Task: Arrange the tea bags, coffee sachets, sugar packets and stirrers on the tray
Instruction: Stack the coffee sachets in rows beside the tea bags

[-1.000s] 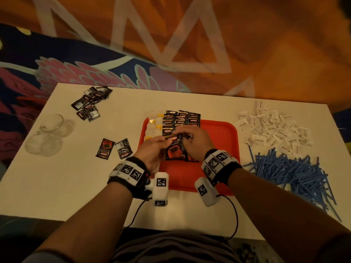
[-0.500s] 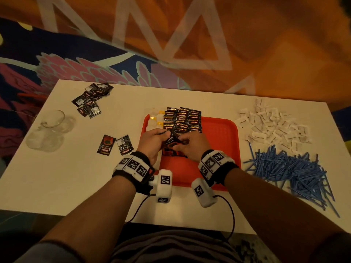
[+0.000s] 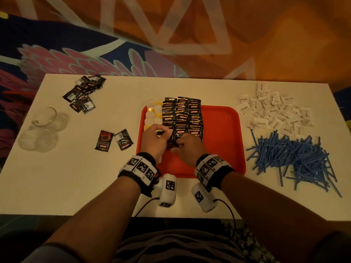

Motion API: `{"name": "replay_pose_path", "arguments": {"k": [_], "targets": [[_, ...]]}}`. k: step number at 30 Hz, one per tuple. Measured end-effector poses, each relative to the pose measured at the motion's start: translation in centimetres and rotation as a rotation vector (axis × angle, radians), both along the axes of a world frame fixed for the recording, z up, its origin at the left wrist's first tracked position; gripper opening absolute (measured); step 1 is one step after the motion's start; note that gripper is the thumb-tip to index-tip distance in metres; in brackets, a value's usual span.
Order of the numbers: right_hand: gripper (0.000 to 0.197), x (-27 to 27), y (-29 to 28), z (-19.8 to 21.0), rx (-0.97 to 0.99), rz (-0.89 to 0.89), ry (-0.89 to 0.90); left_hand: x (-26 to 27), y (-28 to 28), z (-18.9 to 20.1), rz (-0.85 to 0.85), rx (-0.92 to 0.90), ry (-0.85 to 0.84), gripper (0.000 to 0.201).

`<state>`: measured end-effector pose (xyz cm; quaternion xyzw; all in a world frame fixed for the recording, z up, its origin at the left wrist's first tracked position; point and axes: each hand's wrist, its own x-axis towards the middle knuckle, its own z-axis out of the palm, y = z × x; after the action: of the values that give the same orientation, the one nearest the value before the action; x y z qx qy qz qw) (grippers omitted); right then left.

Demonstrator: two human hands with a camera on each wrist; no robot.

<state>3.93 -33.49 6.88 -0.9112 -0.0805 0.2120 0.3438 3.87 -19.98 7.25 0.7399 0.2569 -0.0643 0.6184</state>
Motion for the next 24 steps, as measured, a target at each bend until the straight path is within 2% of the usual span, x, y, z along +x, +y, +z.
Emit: {"name": "replay_pose_path", "arguments": {"k": [2, 5, 8, 11, 14, 19, 24], "targets": [[0.022, -0.4, 0.3, -0.6, 0.063, -0.032, 0.064, 0.3, 0.5, -0.3, -0.034, 0.082, -0.025, 0.011], [0.020, -0.4, 0.5, -1.5, 0.101, -0.098, 0.112, 0.4, 1.5, -0.9, -0.067, 0.107, -0.019, 0.010], [0.013, 0.0, 0.4, -2.7, 0.057, -0.174, 0.107, 0.5, 2.7, -1.8, 0.023, 0.076, -0.008, 0.009], [0.018, 0.6, 0.2, -4.2, 0.021, -0.259, 0.164, 0.7, 4.4, -2.5, 0.110, 0.024, 0.053, 0.012], [0.019, 1.3, 0.5, -5.5, -0.022, -0.338, 0.234, 0.2, 6.9, -3.5, 0.122, 0.033, 0.104, 0.023], [0.021, 2.3, 1.6, -7.2, -0.048, -0.385, 0.348, -1.2, 10.0, -4.7, 0.153, 0.076, 0.171, 0.023], [0.018, 2.5, 2.6, -7.2, -0.130, -0.386, 0.298, -1.8, 11.4, -5.5, 0.159, 0.072, 0.173, 0.019]]}}
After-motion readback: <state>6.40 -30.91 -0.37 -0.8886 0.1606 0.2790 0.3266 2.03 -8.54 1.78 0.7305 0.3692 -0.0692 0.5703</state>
